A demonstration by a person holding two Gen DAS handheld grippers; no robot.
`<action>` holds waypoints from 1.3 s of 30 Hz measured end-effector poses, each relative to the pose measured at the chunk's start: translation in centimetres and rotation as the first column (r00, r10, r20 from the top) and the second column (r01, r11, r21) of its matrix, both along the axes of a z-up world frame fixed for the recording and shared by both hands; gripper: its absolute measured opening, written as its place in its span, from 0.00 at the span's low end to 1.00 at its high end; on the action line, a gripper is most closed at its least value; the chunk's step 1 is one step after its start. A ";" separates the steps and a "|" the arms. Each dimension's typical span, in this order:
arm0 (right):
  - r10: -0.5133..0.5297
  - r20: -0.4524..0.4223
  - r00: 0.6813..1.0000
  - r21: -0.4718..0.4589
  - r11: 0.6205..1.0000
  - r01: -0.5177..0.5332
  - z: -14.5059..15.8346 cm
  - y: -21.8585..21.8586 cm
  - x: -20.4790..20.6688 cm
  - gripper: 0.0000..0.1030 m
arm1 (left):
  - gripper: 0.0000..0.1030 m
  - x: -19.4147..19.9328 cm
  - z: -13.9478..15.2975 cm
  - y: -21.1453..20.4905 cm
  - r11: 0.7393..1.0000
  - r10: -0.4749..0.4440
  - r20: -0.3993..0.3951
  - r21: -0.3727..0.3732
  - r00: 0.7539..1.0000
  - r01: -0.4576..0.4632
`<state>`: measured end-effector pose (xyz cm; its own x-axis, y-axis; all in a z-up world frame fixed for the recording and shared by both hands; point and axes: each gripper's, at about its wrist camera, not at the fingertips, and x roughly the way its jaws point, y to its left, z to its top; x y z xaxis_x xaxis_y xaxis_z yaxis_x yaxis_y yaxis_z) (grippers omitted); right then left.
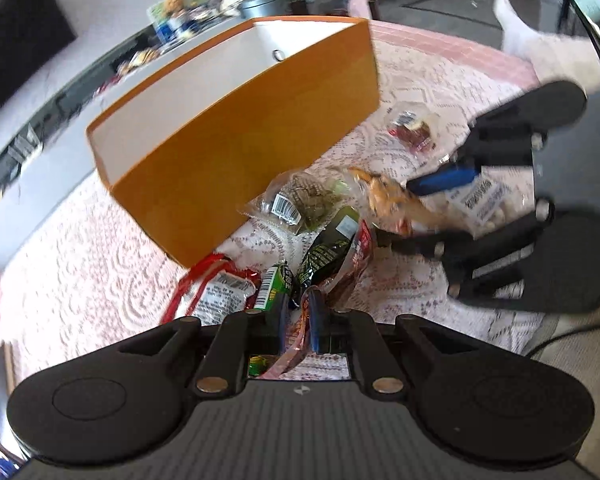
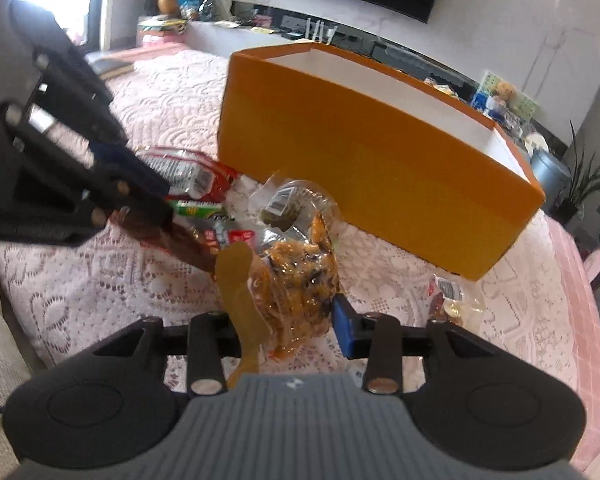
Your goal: Organize snacks
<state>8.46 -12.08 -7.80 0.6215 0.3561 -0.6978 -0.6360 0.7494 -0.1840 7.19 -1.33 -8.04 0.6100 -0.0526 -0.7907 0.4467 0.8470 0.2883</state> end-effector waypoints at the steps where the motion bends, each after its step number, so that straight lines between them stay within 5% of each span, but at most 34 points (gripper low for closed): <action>1: -0.011 -0.010 1.000 0.014 1.000 0.011 0.2 -0.2 0.1 0.34 | 0.12 0.0 -0.1 -0.1 1.000 -0.017 0.006 0.026 1.000 0.017; 8: -0.063 -0.129 0.990 0.210 0.974 0.089 2.4 -2.5 0.6 0.27 | 0.17 -0.6 -0.6 -0.9 0.983 -0.121 0.049 0.148 0.991 0.112; 14: -0.077 -0.163 0.984 0.252 0.961 0.117 2.5 -2.8 1.1 0.27 | 0.20 -0.6 -1.1 -0.9 0.962 -0.190 0.066 0.210 0.980 0.172; 18: -0.074 -0.155 0.985 0.249 0.962 0.112 2.4 -2.8 0.9 0.27 | 0.32 0.6 -0.6 0.2 0.971 -0.190 0.031 0.157 0.981 0.183; 20: -0.075 -0.155 0.985 0.251 0.961 0.112 2.5 -3.0 0.9 0.27 | 0.50 1.3 -0.2 0.8 0.970 -0.199 0.012 0.142 0.980 0.196; 22: -0.076 -0.157 0.985 0.254 0.960 0.115 2.5 -3.1 1.0 0.27 | 0.57 1.8 0.0 1.3 0.971 -0.208 -0.009 0.116 0.978 0.208; 30: -0.086 -0.161 0.983 0.263 0.956 0.126 2.6 -3.3 1.1 0.26 | 0.59 4.3 0.2 3.7 0.992 -0.110 -0.071 -0.071 0.991 0.105; 39: -0.074 -0.168 0.983 0.313 0.941 0.125 4.5 -2.3 0.4 0.26 | 0.59 3.8 0.4 4.1 0.991 -0.076 -0.073 -0.117 0.994 0.067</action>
